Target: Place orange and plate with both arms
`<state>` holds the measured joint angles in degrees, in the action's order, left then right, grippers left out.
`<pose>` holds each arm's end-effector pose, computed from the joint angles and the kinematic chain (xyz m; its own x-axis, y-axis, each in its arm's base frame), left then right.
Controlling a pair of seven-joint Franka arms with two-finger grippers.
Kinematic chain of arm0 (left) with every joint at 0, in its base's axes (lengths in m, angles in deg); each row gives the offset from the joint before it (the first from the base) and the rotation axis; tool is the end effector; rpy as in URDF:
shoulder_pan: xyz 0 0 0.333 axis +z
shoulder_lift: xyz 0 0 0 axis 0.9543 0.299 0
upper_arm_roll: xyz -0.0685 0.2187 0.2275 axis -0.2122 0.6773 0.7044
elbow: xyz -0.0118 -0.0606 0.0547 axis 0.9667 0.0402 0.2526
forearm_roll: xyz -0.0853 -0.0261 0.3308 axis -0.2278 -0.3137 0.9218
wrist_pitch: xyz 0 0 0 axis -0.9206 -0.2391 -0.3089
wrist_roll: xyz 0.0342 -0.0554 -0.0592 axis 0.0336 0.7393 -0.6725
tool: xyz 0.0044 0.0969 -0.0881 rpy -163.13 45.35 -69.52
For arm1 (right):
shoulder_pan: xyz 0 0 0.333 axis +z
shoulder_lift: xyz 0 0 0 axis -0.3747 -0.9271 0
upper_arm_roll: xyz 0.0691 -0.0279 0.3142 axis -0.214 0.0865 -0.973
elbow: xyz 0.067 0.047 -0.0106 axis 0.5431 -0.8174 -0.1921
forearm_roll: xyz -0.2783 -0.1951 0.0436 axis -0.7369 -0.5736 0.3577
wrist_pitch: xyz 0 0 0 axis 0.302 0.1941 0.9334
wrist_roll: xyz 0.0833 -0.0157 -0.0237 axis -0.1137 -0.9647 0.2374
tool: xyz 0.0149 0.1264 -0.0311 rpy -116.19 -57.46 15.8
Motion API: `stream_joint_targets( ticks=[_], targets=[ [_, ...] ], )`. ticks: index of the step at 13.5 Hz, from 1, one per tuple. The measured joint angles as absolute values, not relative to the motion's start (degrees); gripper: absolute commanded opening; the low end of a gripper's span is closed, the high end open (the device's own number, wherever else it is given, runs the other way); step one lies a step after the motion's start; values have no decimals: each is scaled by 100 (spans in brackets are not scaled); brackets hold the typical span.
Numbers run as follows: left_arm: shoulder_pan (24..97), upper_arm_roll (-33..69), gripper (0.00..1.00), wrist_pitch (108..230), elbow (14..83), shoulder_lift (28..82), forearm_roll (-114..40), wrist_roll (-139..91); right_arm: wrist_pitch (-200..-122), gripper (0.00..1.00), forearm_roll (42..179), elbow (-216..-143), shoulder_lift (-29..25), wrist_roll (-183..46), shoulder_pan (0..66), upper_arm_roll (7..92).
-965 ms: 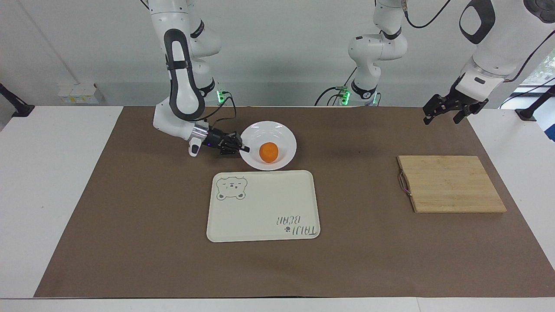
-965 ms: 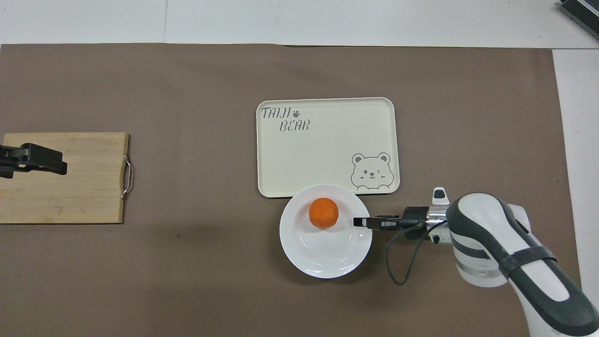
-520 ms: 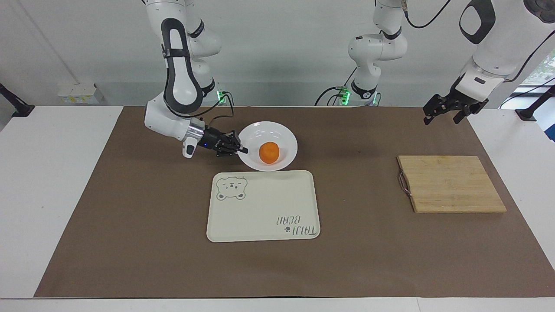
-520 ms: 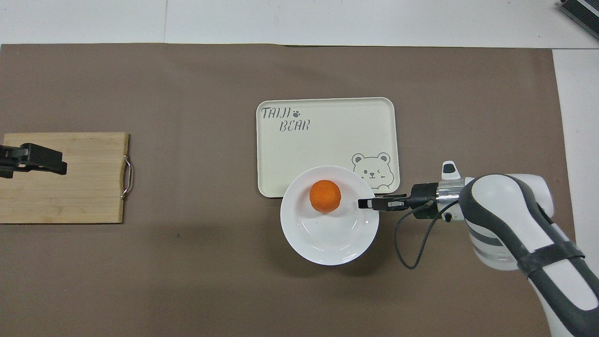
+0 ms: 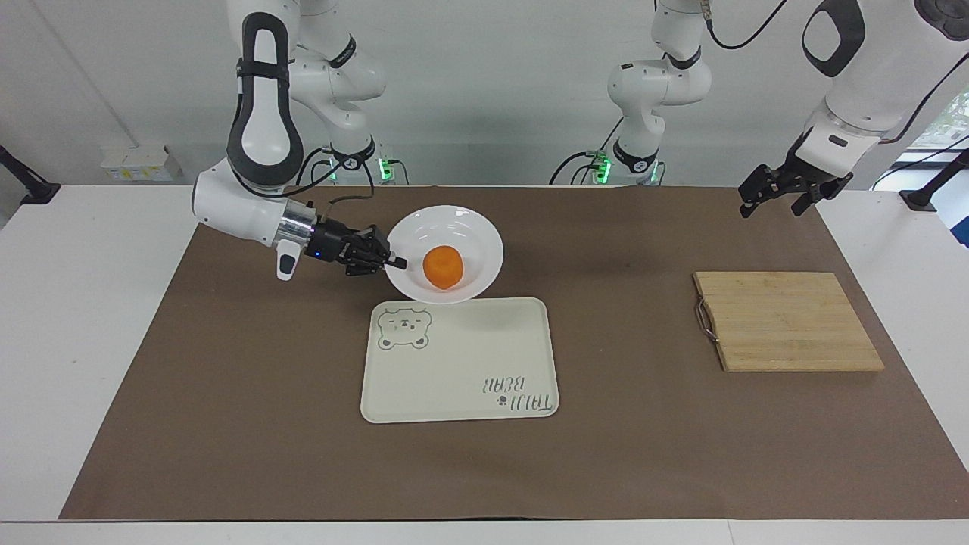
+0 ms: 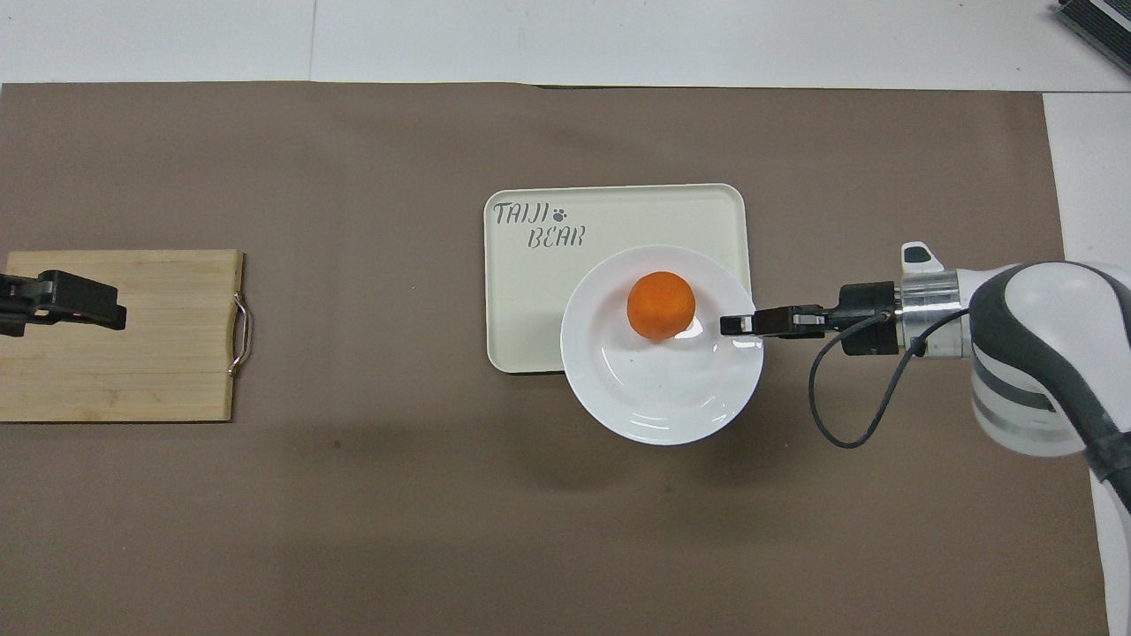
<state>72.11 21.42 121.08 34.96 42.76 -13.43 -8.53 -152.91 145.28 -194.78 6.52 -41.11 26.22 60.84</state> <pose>0.4862 -0.0021 0.5857 0.9985 -0.0010 -0.0546 0.0002 -0.9997 0.0227 0.5190 0.0846 0.4117 0.9976 -0.0064 0.0696 0.0561 -0.5214 -0.8515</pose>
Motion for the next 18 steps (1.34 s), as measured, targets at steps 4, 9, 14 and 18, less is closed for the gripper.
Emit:
stream_joint_targets(
  ticks=[4,9,14,18],
  targets=[
    [7211,2142,100,12108,3496,4276,-1343,-853,-15287,0,14528,-18403,-191,-4384,2634,6064],
    [7211,2142,100,12108,3496,4276,-1343,-853,-15909,0,14609,-17575,-1448,-4402,2856,5958],
    [7211,2142,100,12108,3496,4276,-1343,-853,-16458,0,14959,-17755,-1733,-3894,3257,5946],
    [7211,2142,100,12108,3496,4276,-1343,-853,-16538,0,15054,-17926,-1745,-3604,3268,5965]
  ],
)
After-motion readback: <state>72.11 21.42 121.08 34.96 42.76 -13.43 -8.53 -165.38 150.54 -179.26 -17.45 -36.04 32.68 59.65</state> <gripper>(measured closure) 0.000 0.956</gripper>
